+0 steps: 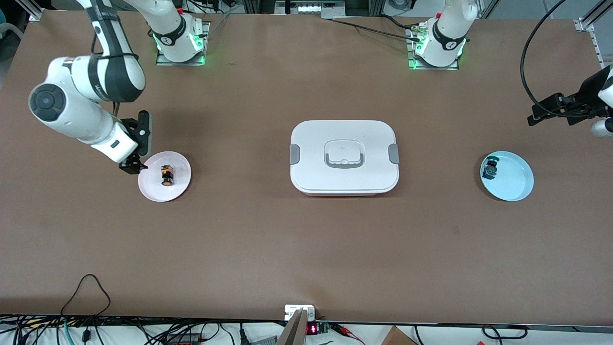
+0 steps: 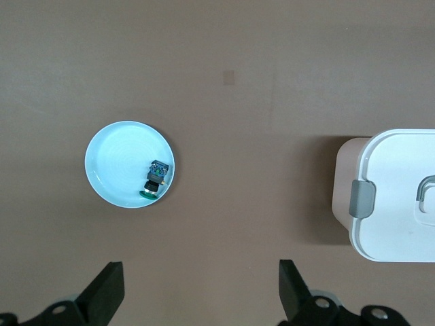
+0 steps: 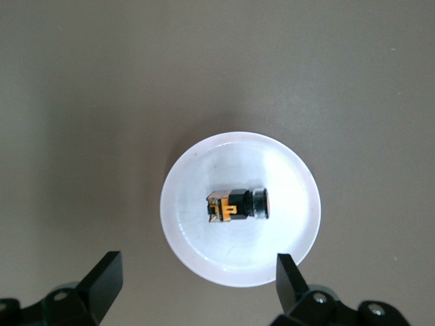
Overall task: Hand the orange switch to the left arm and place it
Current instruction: 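Lower the right gripper and grasp the orange switch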
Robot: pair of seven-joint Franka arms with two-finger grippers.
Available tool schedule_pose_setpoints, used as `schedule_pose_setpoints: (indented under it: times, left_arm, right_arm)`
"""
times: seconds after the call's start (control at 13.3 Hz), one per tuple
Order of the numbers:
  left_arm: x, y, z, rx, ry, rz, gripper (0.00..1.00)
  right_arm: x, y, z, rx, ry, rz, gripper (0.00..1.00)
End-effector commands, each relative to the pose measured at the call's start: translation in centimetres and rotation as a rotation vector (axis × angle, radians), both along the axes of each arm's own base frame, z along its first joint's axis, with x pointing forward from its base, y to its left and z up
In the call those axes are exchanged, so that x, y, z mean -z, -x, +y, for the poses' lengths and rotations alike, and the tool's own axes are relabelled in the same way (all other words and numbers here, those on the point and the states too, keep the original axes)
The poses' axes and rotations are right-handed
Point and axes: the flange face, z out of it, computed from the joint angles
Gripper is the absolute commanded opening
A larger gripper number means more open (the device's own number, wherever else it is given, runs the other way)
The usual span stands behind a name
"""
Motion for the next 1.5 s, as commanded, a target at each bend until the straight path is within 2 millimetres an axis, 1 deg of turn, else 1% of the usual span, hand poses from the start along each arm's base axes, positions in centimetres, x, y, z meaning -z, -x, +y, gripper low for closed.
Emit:
schedule_pose_setpoints:
  times: [0.0, 0.15, 0.22, 0.45, 0.82, 0.9, 0.97, 1.2, 1.43]
  left_arm:
    - [-0.3, -0.3, 0.1, 0.000, -0.009, -0.005, 1.00]
    - [-0.3, -0.3, -0.1, 0.003, -0.010, -0.005, 1.00]
    - [-0.3, -0.3, -0.3, 0.006, -0.010, -0.005, 1.00]
    - [-0.4, -0.2, -1.0, 0.018, -0.010, -0.004, 1.00]
    - [-0.9, -0.1, -1.5, 0.028, -0.009, -0.019, 1.00]
    - [-0.9, -0.2, -1.8, 0.033, -0.008, -0.025, 1.00]
    - [-1.1, -0.3, -2.6, 0.047, -0.009, -0.035, 1.00]
    - [-1.1, -0.2, -3.5, 0.061, -0.007, -0.033, 1.00]
    - [-1.1, -0.2, -3.6, 0.061, -0.004, -0.032, 1.00]
  right_arm:
    - [3.4, -0.4, 0.2, -0.081, 0.004, -0.038, 1.00]
    - [6.1, -0.6, 0.1, -0.142, 0.007, -0.060, 1.00]
    - [7.1, -0.8, 0.1, -0.147, 0.009, -0.066, 1.00]
    - [9.3, -1.0, 0.2, -0.154, 0.014, -0.081, 1.00]
    - [11.4, -1.3, 0.3, -0.156, 0.019, -0.101, 1.00]
    - [11.8, -1.3, 0.2, -0.157, 0.020, -0.107, 1.00]
    - [12.3, -1.3, 0.2, -0.157, 0.021, -0.106, 1.00]
    - [13.3, -1.3, 0.8, -0.165, 0.017, -0.121, 1.00]
    - [14.2, -1.3, 0.7, -0.161, 0.018, -0.124, 1.00]
